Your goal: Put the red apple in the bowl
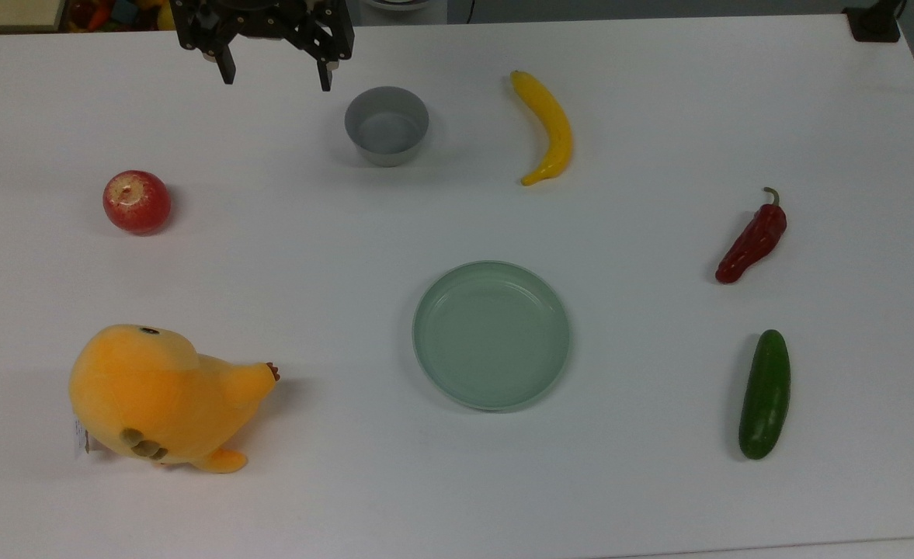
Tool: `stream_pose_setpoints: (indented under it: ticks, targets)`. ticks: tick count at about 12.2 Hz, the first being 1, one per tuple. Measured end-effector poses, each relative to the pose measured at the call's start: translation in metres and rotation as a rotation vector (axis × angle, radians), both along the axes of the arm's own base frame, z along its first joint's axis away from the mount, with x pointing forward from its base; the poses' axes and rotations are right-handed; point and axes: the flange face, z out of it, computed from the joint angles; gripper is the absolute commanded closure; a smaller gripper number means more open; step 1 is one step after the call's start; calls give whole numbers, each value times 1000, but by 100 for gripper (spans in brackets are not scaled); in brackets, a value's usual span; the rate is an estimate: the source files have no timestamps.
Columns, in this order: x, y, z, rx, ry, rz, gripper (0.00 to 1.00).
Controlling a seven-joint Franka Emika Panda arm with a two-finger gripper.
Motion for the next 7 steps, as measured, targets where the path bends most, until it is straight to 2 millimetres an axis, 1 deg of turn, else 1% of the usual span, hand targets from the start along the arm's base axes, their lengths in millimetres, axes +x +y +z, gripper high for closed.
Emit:
stream_pose_setpoints:
  ticks: [2, 7]
  targets:
    - [1, -1, -3, 0, 5, -3, 0]
    - [7, -9, -18, 1, 27, -15, 0]
